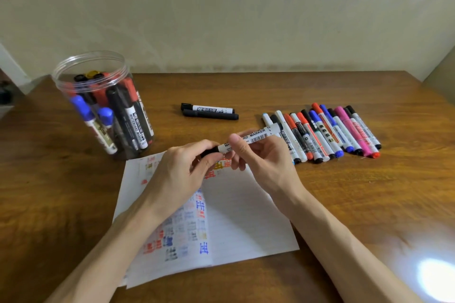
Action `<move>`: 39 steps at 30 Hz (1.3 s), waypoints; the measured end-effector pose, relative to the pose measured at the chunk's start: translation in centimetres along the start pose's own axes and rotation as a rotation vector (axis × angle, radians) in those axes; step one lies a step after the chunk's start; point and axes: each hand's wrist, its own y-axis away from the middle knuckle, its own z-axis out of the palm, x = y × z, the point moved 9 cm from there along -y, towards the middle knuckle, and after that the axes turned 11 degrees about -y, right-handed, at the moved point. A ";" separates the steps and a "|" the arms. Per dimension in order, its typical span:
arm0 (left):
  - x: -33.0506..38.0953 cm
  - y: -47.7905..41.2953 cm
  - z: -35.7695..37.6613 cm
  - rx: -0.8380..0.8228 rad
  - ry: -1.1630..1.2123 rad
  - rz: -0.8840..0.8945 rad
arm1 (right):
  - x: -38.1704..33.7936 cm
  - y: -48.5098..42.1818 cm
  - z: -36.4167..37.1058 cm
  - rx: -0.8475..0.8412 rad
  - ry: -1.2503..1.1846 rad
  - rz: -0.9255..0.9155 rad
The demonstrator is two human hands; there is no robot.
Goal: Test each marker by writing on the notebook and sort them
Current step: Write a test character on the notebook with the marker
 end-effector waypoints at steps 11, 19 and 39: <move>-4.7 0.0 -2.7 -0.045 0.247 -0.219 | -3.4 -0.8 -6.2 0.246 -0.154 -0.111; -3.1 0.3 -1.5 -0.141 0.061 -0.188 | 0.9 -0.2 -2.7 0.258 -0.084 0.143; -3.8 0.3 -1.8 -0.019 -0.112 -0.138 | 2.3 -0.3 -0.7 0.110 0.414 0.062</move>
